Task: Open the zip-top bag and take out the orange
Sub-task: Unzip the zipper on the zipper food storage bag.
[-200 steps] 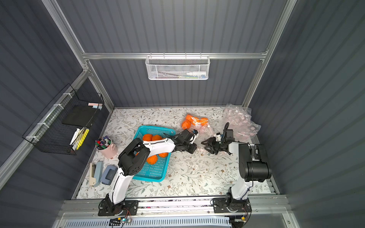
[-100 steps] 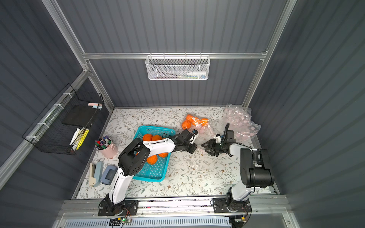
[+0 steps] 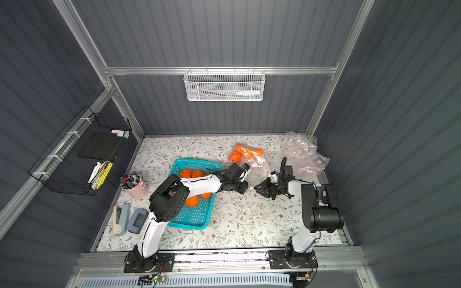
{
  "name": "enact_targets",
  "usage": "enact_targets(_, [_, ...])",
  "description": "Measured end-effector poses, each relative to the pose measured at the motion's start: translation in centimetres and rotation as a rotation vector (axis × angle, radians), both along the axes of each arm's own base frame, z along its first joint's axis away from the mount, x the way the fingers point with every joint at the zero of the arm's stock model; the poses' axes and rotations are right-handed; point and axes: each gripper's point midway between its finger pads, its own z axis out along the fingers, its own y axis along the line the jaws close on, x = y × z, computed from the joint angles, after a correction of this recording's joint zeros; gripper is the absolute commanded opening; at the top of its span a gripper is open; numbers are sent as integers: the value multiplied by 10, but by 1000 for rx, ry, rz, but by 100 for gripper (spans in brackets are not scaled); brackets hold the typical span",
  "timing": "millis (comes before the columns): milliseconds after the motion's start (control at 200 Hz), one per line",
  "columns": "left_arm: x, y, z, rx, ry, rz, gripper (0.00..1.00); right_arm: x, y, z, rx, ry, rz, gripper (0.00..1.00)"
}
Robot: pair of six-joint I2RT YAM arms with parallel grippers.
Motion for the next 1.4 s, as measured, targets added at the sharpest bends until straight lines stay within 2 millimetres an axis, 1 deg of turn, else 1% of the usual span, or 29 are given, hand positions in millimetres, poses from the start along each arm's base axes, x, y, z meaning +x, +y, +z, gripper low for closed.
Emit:
enact_targets(115, [0,0,0,0,0,0,20,3,-1,2,-9,-18,5,16])
enact_targets(175, [0,0,0,0,0,0,21,4,-1,3,-11,-25,7,10])
enact_targets(225, [0,0,0,0,0,0,24,5,-1,3,-13,-25,6,6])
enact_targets(275, [0,0,0,0,-4,-6,30,5,-1,3,-15,-28,7,0])
enact_targets(305, [1,-1,1,0,-8,-8,35,5,-1,3,-15,-28,6,0])
enact_targets(395, [2,-1,3,2,-27,-13,55,7,-2,10,-14,-37,-6,0])
enact_targets(490, [1,4,9,27,-67,-31,64,9,-2,27,-4,-67,-27,0])
enact_targets(555, [0,11,18,52,-116,-55,68,10,-2,40,4,-84,-41,0])
enact_targets(600, [-2,14,31,62,-163,-76,71,9,-2,49,10,-88,-52,0])
enact_targets(655, [-4,19,54,70,-251,-122,74,10,-2,61,21,-91,-68,0])
enact_targets(730, [-8,22,87,74,-391,-191,75,10,-2,73,44,-90,-91,0])
enact_targets(785, [-16,20,110,77,-514,-256,76,8,-1,79,65,-75,-105,0])
enact_targets(825, [-23,18,121,83,-592,-303,76,7,0,82,78,-65,-111,0])
enact_targets(870, [-31,13,129,95,-673,-356,76,6,1,85,93,-50,-117,0])
enact_targets(940, [-39,6,132,111,-770,-426,76,4,1,87,110,-28,-128,0])
enact_targets(985, [-45,0,129,123,-818,-478,76,4,2,88,123,-15,-133,0])
enact_targets(1046, [-49,-7,126,136,-869,-526,75,3,4,91,139,-3,-137,0])
enact_targets(1131, [-47,-13,128,142,-936,-553,73,2,5,93,153,5,-139,0])
enact_targets(1236, [-41,-18,134,137,-1002,-544,70,1,5,97,166,5,-140,0])
enact_targets(1396, [-36,-22,136,133,-1061,-530,61,1,5,99,176,10,-140,0])
